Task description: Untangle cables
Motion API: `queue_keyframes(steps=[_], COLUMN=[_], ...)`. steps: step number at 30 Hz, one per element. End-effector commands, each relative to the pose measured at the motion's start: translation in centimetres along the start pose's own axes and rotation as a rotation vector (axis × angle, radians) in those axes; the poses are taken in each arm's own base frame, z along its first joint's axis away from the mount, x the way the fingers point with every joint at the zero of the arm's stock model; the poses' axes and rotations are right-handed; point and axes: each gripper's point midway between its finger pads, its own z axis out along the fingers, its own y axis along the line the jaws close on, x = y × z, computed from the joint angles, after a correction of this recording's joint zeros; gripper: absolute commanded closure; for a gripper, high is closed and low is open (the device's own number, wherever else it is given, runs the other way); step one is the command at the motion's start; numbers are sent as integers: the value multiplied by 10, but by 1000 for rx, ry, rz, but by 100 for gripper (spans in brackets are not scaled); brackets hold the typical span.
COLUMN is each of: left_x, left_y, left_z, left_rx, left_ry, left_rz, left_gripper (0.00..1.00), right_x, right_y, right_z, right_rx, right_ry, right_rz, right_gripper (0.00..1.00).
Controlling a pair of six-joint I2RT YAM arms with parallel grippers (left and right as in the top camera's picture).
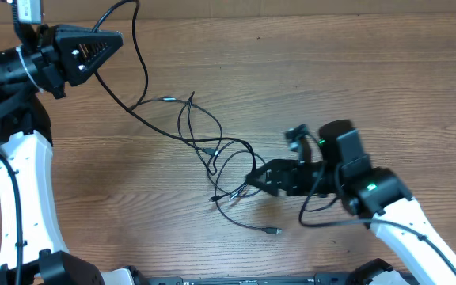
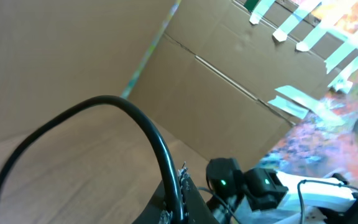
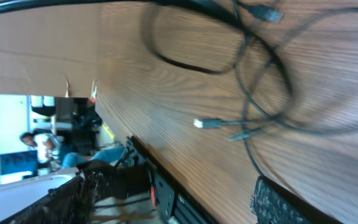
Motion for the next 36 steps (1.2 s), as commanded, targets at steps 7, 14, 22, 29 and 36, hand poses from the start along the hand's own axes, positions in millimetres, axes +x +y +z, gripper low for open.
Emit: queue_keyframes(steps=[7,14,22,29,36], left_x=[13,14,20,14,12], left_y=[23,22,24,33,37], left_z=[20,21,17,0,-9], left_rx=[54,57,44,-3,-25], left_ry=[12,19,54,19,2], left_rz=[-93,-195,-197,-196,-197], left_gripper=[96,96,96,96,96], right_x=[-33,-79,-100,-120,-125], right_y=[-11,-43,-104,-171,-234], right_z=[48,79,57,-25,-94], right_rx=[266,358,607,964,1111], right_ry=[-305,-575,-750,-817,-839], right_rz=[146,258,268,202,355], right_gripper=[21,32,88,96,96])
